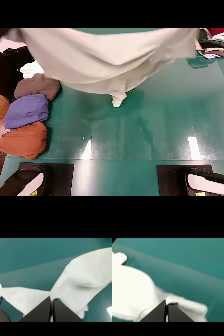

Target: Fold the shirts.

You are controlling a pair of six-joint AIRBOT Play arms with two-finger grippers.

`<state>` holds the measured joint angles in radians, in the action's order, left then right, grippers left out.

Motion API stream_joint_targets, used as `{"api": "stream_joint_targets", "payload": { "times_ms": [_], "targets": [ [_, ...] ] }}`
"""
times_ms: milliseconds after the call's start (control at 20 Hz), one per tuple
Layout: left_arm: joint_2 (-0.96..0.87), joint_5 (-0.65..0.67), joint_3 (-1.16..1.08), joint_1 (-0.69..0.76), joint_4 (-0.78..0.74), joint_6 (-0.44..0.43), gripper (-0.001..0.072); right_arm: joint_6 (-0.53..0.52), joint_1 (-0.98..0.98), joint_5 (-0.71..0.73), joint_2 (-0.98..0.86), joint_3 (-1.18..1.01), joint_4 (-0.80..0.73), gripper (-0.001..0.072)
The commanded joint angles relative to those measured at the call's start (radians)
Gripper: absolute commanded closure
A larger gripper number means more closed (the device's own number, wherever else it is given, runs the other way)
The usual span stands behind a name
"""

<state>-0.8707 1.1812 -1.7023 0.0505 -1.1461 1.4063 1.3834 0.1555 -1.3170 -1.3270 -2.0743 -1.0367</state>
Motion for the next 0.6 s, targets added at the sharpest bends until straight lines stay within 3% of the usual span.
{"api": "stream_joint_targets", "payload": {
  "times_ms": [0, 250, 450, 550],
  "targets": [
    [0.071, 0.082, -0.094, 0.000, 0.113, 0.000, 0.0686, 0.000, -0.055, 0.005, 0.208, -0.007, -0.013, 0.0699],
    [0.086, 0.183, -0.229, 0.000, 0.261, 0.005, 0.0686, 0.000, -0.185, 0.079, 0.392, -0.007, -0.013, 0.0700],
    [0.069, 0.298, -0.217, 0.000, 0.225, 0.045, 0.0686, 0.000, -0.325, 0.083, 0.425, -0.007, -0.010, 0.0699],
    [0.057, 0.319, -0.096, 0.000, 0.168, 0.064, 0.0686, 0.009, -0.336, 0.050, 0.373, -0.007, -0.001, 0.0700]
  ]
}}
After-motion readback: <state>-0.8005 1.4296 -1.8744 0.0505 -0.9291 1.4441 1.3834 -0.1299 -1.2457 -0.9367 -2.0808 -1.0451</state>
